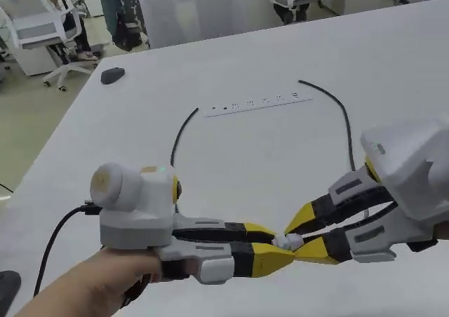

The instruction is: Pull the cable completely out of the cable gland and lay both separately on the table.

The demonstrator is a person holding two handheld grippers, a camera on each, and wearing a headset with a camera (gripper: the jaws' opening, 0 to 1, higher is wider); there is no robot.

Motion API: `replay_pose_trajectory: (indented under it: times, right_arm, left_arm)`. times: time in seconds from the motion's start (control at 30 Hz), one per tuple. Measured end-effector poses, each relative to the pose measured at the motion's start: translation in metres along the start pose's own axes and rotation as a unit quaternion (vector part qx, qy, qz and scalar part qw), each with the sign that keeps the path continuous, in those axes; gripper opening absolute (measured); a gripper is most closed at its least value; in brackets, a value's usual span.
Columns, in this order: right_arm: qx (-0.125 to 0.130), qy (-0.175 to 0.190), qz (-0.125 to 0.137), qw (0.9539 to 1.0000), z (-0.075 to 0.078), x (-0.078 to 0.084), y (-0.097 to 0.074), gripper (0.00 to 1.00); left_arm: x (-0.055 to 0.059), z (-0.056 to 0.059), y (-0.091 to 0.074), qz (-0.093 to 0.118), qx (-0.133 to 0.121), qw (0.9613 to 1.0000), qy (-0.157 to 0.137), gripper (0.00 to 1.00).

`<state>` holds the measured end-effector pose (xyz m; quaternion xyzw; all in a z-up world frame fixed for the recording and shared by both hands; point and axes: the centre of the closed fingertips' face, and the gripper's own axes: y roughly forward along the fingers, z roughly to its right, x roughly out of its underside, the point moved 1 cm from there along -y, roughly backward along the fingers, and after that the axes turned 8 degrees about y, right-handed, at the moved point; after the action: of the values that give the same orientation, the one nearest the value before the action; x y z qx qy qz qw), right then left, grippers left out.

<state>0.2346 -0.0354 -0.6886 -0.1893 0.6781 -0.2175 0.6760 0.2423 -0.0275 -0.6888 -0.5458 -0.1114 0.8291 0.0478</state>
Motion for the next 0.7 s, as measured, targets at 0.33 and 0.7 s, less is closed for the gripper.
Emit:
replay_pose_trajectory:
  times: [0.33,0.7]
  right_arm:
    - [-0.002,0.006,0.008,0.9999,0.001,-0.002,-0.006,0.07]
    - [-0.011,0.026,0.024,0.9993,0.000,-0.007,-0.011,0.07]
  left_arm:
    - [-0.005,0.002,0.001,0.014,-0.010,0.9999,0.001,0.16]
    - [-0.014,0.009,0.002,0.030,-0.008,0.9983,0.049,0.15]
